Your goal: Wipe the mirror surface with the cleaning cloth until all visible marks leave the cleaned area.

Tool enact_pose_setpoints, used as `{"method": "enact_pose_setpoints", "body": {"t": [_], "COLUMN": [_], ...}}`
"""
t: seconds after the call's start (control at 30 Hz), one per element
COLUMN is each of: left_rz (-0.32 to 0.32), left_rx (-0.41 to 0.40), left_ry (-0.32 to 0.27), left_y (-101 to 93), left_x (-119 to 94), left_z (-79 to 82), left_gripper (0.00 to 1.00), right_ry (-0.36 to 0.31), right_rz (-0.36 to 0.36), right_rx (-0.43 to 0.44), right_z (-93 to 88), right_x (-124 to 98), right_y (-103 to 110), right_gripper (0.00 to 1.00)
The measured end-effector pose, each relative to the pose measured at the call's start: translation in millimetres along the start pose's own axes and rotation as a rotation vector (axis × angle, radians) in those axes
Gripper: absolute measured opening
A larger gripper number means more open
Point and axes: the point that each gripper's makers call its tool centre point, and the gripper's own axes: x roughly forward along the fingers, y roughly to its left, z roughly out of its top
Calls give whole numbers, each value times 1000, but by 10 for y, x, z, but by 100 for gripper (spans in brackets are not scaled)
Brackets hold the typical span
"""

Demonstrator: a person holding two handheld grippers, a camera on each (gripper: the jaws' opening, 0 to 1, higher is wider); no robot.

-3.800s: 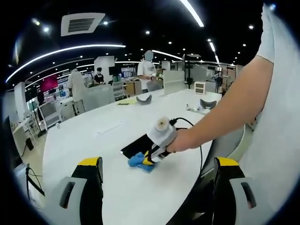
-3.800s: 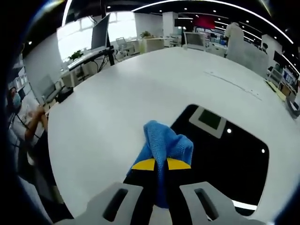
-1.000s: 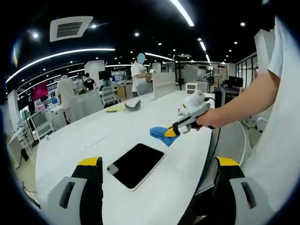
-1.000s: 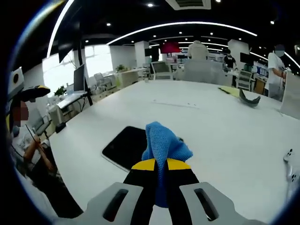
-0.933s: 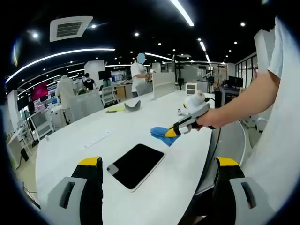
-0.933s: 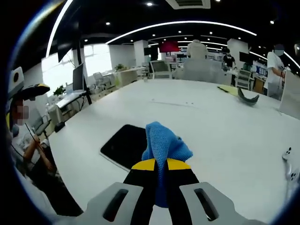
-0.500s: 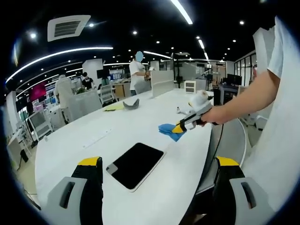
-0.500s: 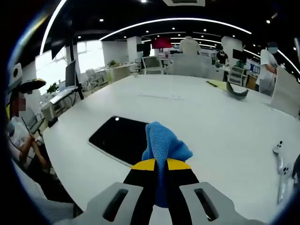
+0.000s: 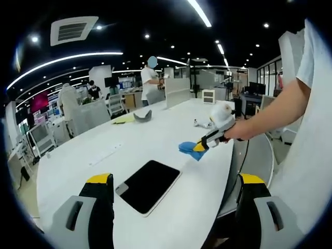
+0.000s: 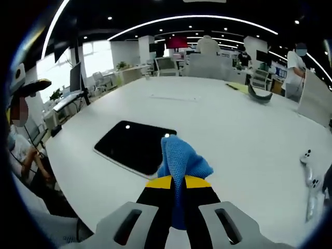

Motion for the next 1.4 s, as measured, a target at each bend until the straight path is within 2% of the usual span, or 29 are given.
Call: {"method": "enact_pose_setpoints", "body": {"t": [0.43,0.6,0.87,1.03,1.1,1.4], "left_rz": [-3,-8,-9,-11,-14,-23], "left_rx": [-6,-14,-14,-12,-10,-3], "left_ry": [26,36,51,53,49,42], "left_y": [-35,-44,-40,-39,-37,-5], "left_x": [45,66,105,142,171,230], "left_z": [-33,-39,-26,-4,14,54], "left_gripper": [99,99,99,99,99,99], "right_ry": [76,103,148,146,152,134], "right_rz": [13,24,50,51,60,64], "right_rx": [3,53,24,36,-15,-2], "right_z": [-404,-551,-771,-748,-753,-766], "right_x": [89,120,179,178,185,179], "right_y": [-75,-73,-35,-41,-42,-18], "right_gripper": [2,2,2,2,2,4]}}
